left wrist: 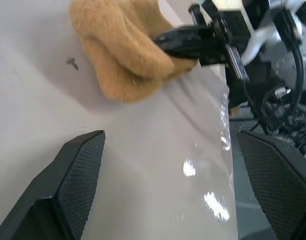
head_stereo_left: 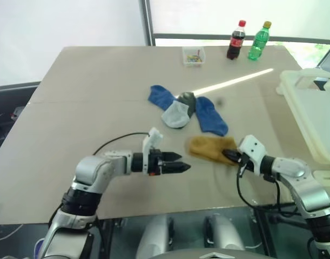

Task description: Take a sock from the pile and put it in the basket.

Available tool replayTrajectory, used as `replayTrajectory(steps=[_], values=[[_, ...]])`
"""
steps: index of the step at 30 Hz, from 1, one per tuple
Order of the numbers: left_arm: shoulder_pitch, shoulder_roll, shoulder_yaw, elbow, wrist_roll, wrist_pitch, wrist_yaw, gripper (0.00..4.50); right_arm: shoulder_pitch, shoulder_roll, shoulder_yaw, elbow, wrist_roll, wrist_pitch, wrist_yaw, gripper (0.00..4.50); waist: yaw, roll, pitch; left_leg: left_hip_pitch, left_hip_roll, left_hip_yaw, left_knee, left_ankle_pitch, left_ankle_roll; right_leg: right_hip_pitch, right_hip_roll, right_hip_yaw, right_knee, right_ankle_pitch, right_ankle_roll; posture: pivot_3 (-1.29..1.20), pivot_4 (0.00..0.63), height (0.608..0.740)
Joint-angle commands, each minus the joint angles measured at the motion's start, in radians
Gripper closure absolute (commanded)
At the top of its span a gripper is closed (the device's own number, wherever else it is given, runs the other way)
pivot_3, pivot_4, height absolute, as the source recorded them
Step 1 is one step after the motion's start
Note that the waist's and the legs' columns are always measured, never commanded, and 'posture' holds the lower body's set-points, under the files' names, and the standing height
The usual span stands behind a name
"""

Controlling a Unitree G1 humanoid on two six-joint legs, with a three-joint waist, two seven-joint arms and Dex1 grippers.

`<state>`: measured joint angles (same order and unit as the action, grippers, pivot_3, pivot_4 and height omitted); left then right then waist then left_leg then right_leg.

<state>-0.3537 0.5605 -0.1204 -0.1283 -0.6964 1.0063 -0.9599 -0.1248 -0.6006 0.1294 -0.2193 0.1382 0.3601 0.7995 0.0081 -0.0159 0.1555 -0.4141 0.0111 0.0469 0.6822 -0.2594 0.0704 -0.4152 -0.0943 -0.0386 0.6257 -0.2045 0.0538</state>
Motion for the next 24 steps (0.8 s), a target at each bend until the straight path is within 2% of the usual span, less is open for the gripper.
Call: replayTrajectory(steps=[1,9,13,20,24], values=[[-0.005,-0.045,-0.042,-0.028,0.007,-0.022,0.007,0.05,0.011,0.008,0.046,0.018,-0.005,0.013,0.019,4.50,0.002,0.000,0.000,0.000,0.000,0.000,0.000,0.000,0.000,0.000,0.000,0.000,0.000,0.000,0.000,0.00,0.150,0.732],[-0.023,-0.185,-0.100,0.033,0.104,-0.117,0.114,0.05,0.009,0.008,0.046,0.018,-0.006,0.017,0.020,4.50,0.001,0.000,0.000,0.000,0.000,0.000,0.000,0.000,0.000,0.000,0.000,0.000,0.000,0.000,0.000,0.00,0.150,0.732],[-0.028,-0.246,-0.032,0.077,0.125,-0.156,0.208,0.05,0.013,0.005,0.042,0.007,-0.003,0.024,0.019,4.50,0.002,0.000,-0.001,0.000,0.000,0.000,0.000,0.000,0.000,0.001,0.000,0.000,0.000,0.000,0.000,0.00,0.150,0.732],[-0.045,-0.335,0.088,0.094,0.063,-0.153,0.296,0.05,0.016,0.005,0.042,0.008,-0.003,0.021,0.019,4.50,0.002,0.000,-0.001,0.000,0.000,0.000,0.000,0.000,0.000,0.001,0.005,0.000,0.000,0.000,0.000,0.00,0.150,0.732],[-0.051,-0.345,0.112,0.096,0.056,-0.152,0.295,0.05,0.013,0.006,0.043,0.013,-0.004,0.018,0.019,4.50,0.002,0.000,0.000,0.000,0.000,0.000,0.000,0.000,0.000,0.001,0.005,0.000,0.000,0.000,0.000,0.00,0.150,0.732]])
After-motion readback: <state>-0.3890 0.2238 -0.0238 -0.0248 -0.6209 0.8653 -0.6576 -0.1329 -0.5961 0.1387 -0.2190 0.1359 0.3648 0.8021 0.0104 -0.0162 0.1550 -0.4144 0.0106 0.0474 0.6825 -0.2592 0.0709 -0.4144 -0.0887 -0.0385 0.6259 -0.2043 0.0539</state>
